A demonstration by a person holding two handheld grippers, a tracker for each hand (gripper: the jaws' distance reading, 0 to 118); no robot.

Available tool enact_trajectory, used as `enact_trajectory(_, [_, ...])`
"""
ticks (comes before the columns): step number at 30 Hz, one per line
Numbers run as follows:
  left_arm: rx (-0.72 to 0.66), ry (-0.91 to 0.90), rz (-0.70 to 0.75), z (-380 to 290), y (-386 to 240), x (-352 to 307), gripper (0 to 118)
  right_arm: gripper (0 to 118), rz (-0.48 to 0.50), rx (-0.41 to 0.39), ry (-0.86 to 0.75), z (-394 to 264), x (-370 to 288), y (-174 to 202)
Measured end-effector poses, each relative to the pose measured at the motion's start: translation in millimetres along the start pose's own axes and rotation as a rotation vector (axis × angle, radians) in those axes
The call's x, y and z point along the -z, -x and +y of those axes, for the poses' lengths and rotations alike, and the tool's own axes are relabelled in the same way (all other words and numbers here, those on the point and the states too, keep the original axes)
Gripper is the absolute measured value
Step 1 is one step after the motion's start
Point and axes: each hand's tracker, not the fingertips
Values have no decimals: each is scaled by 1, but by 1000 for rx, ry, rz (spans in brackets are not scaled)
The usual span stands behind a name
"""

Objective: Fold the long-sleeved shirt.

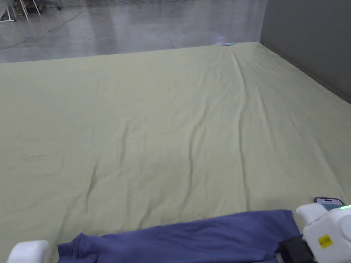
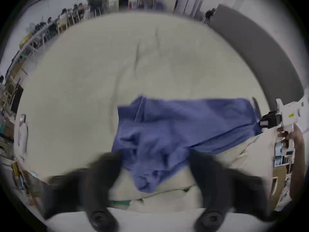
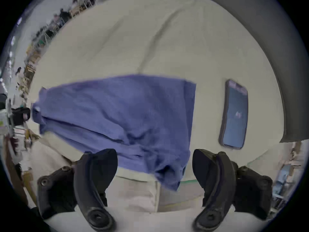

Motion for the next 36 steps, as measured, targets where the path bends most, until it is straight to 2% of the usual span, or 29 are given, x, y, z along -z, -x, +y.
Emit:
enact_trajectory(1, [-2,-25,-14,0,-3,-9,110,93,17,3,-54,0,-13,1])
enact_trajectory(2, [-1,-56,-15,-3,-5,-22,116,93,11,13,-79,1,-25,3])
enact_trajectory(3, [-31,-113,-24,-1,-12,-29,115,93,-1,23,-96,3,-34,6])
enact_trajectory(6, [-77,-28,-71,-5,-7,-12,114,93,18,46,-161,5,-41,19])
enact_trajectory(7, [-102,13,-89,-8,-6,-4,98,88,30,40,-198,4,-40,26])
enact_trajectory(8, [-122,32,-96,-11,-5,3,55,67,31,17,-220,3,-39,31])
enact_trajectory(9, [-120,36,-94,-13,-6,9,2,27,28,-13,-235,2,-37,39])
enact_trajectory(10, [-113,44,-86,-16,-7,16,0,0,20,-12,-222,2,-30,47])
enact_trajectory(11, [-123,31,-102,-20,-5,19,0,0,43,-5,-225,1,-27,48])
enact_trajectory(12, [-162,28,-182,-19,0,19,0,0,114,-32,-218,0,-23,51])
enact_trajectory(13, [-219,30,-273,-19,11,21,0,0,203,-48,-214,-1,-20,53])
enact_trajectory(15, [-374,15,-408,-5,46,25,1,0,313,-27,-220,1,-18,57])
enact_trajectory(16, [-422,17,-447,-2,60,27,39,0,338,-32,-223,1,-17,59])
enact_trajectory(17, [-450,11,-466,3,80,35,85,0,372,-54,-227,1,-15,61])
enact_trajectory(18, [-467,35,-481,5,95,43,118,0,388,-68,-232,2,-17,66])
enact_trajectory(19, [-498,51,-492,-1,111,57,115,0,407,-75,-241,2,-16,67])
enact_trajectory(20, [-597,-62,-491,0,132,64,116,0,439,-80,-248,2,-14,68])
enact_trajectory(21, [-588,39,-528,-5,145,75,116,0,479,-79,-246,2,-11,67])
enact_trajectory(22, [-626,66,-565,-6,156,85,116,0,513,-71,-242,3,-12,71])
enact_trajectory(23, [-659,107,-594,-7,125,68,116,0,552,-56,-233,3,-8,70])
enact_trajectory(24, [-696,111,-605,-9,123,71,116,0,573,-50,-228,2,-6,70])
enact_trajectory(26, [-701,127,-623,-11,111,81,118,0,589,-52,-229,2,-5,72])
enact_trajectory(27, [-708,158,-686,-21,149,126,118,0,604,-60,-225,2,-3,73])
enact_trajectory(30, [-674,109,-726,-12,151,141,118,0,629,-65,-215,3,-1,78])
enact_trajectory(33, [-707,103,-869,-12,123,137,118,0,649,-64,-195,3,5,84])
enact_trajectory(36, [-675,134,-876,-7,104,142,117,0,653,-68,-179,3,10,93])
